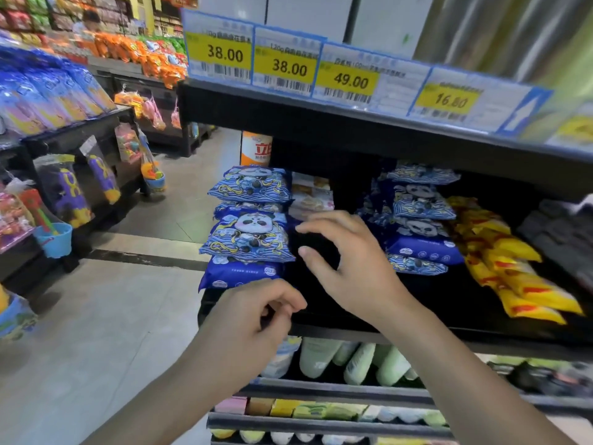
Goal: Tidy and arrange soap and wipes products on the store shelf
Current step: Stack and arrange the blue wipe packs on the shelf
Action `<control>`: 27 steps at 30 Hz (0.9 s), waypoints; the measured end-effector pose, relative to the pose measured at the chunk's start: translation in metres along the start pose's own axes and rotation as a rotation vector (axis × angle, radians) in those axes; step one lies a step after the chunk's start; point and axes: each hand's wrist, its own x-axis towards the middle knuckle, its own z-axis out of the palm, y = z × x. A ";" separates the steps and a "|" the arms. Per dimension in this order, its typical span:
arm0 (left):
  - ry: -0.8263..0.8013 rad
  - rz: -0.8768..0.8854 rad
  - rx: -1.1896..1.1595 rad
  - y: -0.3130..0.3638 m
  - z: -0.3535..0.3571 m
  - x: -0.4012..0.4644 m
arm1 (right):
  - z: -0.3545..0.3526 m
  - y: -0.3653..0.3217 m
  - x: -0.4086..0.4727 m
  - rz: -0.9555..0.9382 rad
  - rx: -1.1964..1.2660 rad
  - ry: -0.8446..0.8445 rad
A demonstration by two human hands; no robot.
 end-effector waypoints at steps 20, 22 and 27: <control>0.137 -0.230 -0.041 0.035 0.121 0.067 | -0.093 0.171 -0.065 0.188 -0.274 0.097; 0.168 -0.279 -0.099 0.041 0.120 0.069 | -0.092 0.170 -0.068 0.140 -0.252 0.179; 0.203 -0.460 -0.448 0.064 0.123 0.073 | -0.087 0.157 -0.088 -0.052 -0.180 0.286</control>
